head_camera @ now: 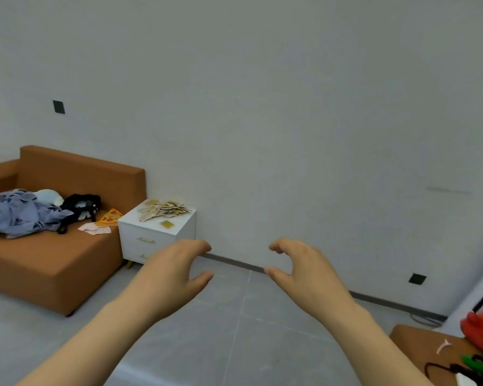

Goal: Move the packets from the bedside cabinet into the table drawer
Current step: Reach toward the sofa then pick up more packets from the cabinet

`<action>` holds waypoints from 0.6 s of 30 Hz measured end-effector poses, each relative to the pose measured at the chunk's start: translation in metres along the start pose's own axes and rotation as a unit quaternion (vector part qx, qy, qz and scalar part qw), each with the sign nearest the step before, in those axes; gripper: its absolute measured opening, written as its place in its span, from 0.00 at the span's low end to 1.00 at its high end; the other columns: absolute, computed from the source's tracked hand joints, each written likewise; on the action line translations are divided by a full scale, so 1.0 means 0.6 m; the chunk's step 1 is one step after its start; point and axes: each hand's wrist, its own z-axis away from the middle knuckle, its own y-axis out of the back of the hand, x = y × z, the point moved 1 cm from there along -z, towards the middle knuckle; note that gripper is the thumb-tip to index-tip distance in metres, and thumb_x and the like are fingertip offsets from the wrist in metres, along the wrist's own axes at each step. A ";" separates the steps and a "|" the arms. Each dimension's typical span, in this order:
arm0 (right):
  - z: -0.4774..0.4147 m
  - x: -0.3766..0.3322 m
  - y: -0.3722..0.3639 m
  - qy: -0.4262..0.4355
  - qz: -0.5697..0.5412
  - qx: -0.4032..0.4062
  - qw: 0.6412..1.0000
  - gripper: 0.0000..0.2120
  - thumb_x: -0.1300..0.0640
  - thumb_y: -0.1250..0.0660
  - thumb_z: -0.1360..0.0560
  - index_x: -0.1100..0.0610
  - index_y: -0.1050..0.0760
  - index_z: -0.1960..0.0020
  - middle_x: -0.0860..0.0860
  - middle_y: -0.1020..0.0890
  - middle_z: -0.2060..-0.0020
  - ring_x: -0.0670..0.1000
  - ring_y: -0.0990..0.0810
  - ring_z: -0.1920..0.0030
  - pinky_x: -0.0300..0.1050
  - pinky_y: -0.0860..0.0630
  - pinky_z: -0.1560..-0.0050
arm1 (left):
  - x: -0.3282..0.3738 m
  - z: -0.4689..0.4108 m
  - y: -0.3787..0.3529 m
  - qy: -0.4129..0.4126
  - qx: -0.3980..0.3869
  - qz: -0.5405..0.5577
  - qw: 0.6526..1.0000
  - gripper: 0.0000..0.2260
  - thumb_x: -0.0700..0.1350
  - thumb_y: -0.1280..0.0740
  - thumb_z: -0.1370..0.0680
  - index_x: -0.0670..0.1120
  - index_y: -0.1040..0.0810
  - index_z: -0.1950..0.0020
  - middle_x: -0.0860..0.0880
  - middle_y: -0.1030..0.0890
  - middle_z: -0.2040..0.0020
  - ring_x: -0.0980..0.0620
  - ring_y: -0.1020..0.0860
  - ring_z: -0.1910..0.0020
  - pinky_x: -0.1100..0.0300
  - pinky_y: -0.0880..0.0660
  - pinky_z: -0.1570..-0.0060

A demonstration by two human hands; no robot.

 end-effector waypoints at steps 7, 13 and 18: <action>-0.198 0.059 -0.064 0.026 -0.019 -0.016 0.999 0.20 0.47 0.36 0.23 0.49 0.31 0.33 0.44 0.25 0.36 0.44 0.29 0.35 0.38 0.33 0.37 | -0.078 -0.159 -0.051 0.031 0.001 -0.012 0.999 0.18 0.56 0.36 0.23 0.56 0.31 0.34 0.59 0.26 0.38 0.60 0.28 0.40 0.67 0.32 0.45; -0.387 0.110 -0.100 0.052 -0.037 -0.034 0.997 0.19 0.47 0.35 0.23 0.48 0.31 0.33 0.44 0.25 0.37 0.44 0.28 0.36 0.38 0.32 0.37 | -0.139 -0.308 -0.081 0.079 -0.004 -0.023 0.997 0.18 0.56 0.36 0.23 0.56 0.31 0.34 0.60 0.26 0.37 0.62 0.29 0.40 0.70 0.34 0.46; -0.535 0.135 -0.145 0.080 -0.048 -0.056 0.994 0.19 0.47 0.35 0.23 0.48 0.30 0.33 0.44 0.25 0.37 0.44 0.28 0.36 0.37 0.32 0.38 | -0.207 -0.405 -0.110 0.133 -0.006 -0.022 0.991 0.19 0.55 0.35 0.24 0.56 0.30 0.34 0.60 0.26 0.38 0.61 0.27 0.41 0.68 0.30 0.45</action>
